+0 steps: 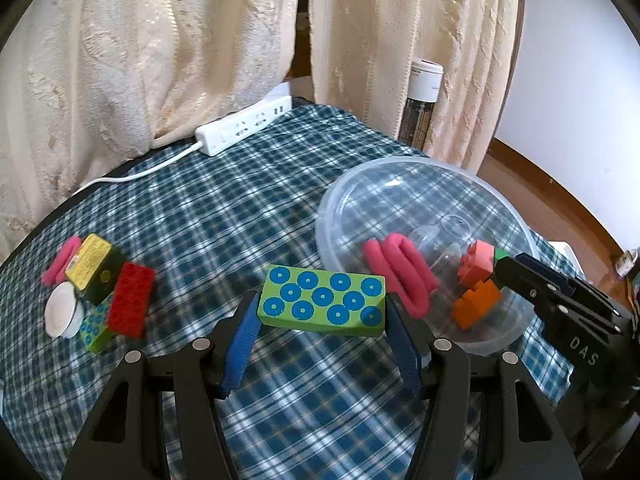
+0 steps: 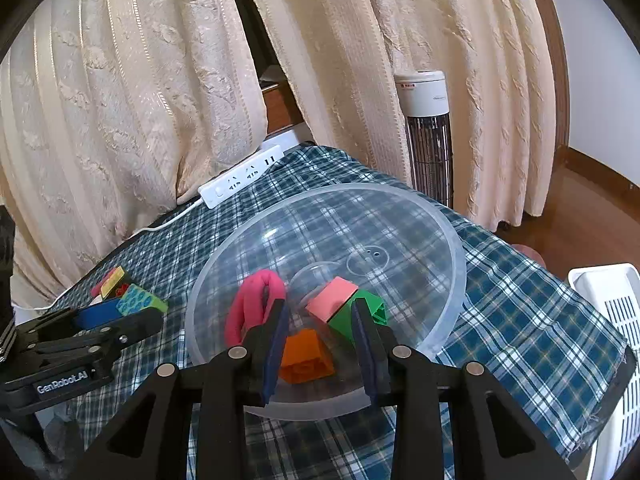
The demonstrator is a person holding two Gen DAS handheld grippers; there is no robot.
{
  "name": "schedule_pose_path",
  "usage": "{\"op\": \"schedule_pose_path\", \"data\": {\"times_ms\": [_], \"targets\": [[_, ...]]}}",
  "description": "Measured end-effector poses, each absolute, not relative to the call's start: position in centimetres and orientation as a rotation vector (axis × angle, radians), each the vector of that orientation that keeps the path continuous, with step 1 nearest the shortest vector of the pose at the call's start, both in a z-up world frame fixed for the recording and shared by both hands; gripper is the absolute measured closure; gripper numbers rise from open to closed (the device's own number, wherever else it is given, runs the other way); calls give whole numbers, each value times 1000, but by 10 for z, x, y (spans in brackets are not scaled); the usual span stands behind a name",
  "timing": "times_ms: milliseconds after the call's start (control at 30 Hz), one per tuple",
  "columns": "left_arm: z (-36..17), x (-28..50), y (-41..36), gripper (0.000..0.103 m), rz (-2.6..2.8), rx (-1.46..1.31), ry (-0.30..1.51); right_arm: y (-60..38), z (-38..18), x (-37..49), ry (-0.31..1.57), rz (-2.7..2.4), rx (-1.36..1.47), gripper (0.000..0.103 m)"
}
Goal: Organize objects
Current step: 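Open the right gripper to drop the orange block while the left gripper releases the green block into the bowl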
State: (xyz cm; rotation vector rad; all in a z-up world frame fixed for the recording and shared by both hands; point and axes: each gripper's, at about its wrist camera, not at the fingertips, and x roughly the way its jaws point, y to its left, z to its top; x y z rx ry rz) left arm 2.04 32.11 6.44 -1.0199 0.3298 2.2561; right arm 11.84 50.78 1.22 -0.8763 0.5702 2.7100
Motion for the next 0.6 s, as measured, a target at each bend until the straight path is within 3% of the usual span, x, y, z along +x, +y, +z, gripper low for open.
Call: {"op": "schedule_pose_path", "data": {"times_ms": [600], "targets": [[61, 16, 359, 38, 2142, -1012, 316, 516, 9, 118, 591, 2696, -879, 68]]}}
